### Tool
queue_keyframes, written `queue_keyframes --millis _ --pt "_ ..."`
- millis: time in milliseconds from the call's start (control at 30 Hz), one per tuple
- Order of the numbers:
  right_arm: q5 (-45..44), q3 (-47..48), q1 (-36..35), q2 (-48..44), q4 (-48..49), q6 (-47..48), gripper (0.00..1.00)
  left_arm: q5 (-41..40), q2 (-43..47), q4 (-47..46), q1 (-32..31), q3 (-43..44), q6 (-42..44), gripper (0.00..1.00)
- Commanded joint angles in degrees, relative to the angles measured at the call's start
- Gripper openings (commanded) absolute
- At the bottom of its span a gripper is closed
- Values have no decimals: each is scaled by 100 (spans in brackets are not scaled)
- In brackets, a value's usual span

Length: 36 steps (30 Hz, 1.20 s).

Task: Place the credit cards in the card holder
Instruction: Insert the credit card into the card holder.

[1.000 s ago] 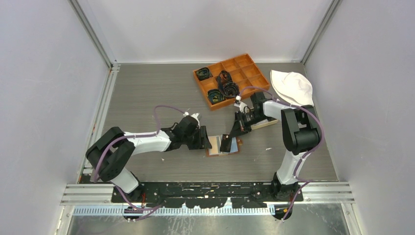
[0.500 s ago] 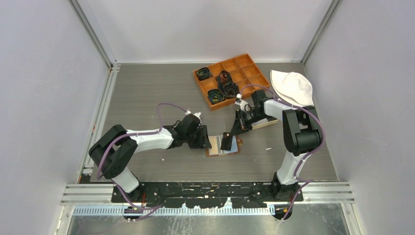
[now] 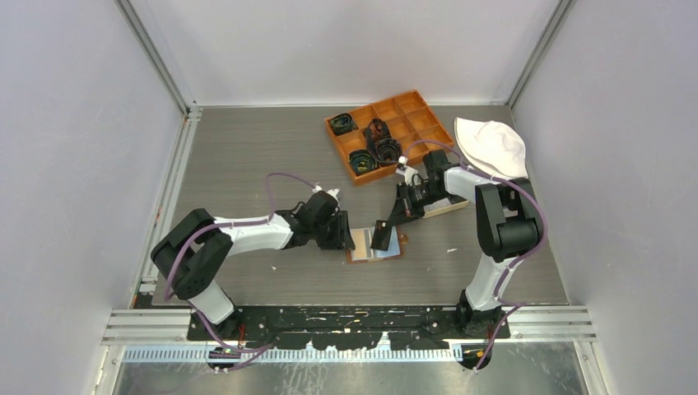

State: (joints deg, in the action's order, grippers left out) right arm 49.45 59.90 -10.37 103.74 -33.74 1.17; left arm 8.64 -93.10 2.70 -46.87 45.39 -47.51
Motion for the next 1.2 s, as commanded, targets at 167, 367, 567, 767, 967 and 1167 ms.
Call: queue_keyframes --millis 167,367,567,767,967,1167 --pt "-104 223 -5 -256 290 -39 1 79 -149 139 -19 237 109 38" --pt "32 321 -138 -84 26 170 1 93 -190 166 -15 286 117 38" --pt "157 408 -237 98 -295 387 1 100 -226 174 -11 306 128 38" --pt "205 423 -237 203 -543 497 1 93 -194 208 -15 304 136 37" --pt "204 420 -241 285 -603 455 1 91 -191 215 -13 311 145 37" --pt "184 525 -322 494 -608 333 1 128 -255 202 -8 356 145 37"
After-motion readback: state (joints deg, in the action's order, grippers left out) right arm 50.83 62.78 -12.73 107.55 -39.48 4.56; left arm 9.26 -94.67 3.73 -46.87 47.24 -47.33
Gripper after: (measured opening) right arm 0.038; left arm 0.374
